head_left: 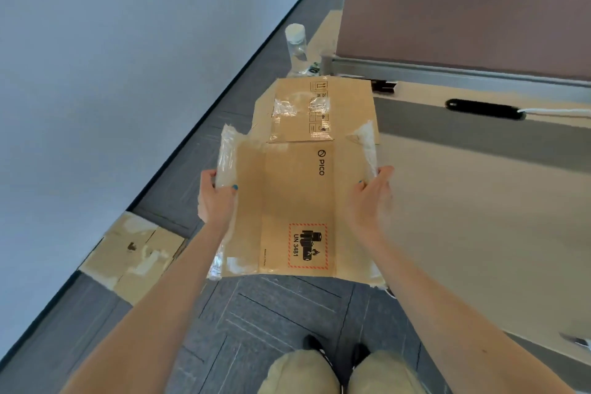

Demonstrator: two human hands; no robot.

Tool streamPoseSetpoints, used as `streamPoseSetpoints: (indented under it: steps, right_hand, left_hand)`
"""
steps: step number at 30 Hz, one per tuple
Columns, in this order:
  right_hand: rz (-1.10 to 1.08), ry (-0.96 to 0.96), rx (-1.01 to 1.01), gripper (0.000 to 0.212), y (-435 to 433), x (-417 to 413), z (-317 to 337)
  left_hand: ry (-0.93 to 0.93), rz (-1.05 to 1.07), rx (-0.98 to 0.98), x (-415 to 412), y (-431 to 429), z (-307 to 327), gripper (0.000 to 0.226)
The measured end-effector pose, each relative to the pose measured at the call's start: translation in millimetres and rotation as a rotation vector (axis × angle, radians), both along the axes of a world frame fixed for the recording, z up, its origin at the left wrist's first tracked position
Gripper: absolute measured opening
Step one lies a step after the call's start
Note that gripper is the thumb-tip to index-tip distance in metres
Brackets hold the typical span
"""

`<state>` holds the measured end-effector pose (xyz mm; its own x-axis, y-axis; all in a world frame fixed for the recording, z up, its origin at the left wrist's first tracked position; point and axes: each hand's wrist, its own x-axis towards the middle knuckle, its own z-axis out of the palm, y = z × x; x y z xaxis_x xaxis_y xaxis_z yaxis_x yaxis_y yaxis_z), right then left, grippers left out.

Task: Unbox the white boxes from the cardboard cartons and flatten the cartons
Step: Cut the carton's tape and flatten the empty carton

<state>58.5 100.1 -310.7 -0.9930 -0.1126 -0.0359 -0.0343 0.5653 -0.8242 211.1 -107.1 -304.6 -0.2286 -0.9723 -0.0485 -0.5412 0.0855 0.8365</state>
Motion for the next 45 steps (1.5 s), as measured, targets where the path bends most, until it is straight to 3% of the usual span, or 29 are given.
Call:
streamPoseSetpoints:
  steps: [4, 11, 16, 23, 32, 37, 45]
  right_hand:
    - [0.154, 0.028, -0.053, 0.024, -58.7, 41.9, 1.3]
    - [0.403, 0.028, 0.049, 0.024, -174.8, 119.8, 6.6]
    - [0.534, 0.056, 0.062, 0.021, -287.8, 181.1, 2.2]
    - [0.674, 0.166, 0.135, 0.023, -450.8, 267.8, -46.1]
    - [0.828, 0.215, 0.07, 0.024, -589.7, 336.3, -82.1]
    - [0.942, 0.23, 0.039, 0.025, -676.6, 357.6, -156.1]
    - [1.084, 0.249, -0.033, 0.025, -814.7, 388.9, -359.6]
  left_hand:
    - [0.01, 0.133, 0.013, 68.6, -40.7, 5.2, 0.031]
    - [0.099, 0.331, 0.02, 184.4, -113.8, 2.2, 0.028]
    - [0.062, 0.492, 0.049, 262.9, -199.4, -11.9, 0.03]
    - [0.018, 0.684, 0.082, 369.6, -317.1, -55.3, 0.03]
    - [0.056, 0.844, 0.095, 449.5, -411.1, -91.8, 0.038]
    - [0.042, 0.954, 0.052, 473.9, -473.1, -168.7, 0.039]
    - [0.04, 1.085, 0.008, 498.8, -578.9, -378.0, 0.035]
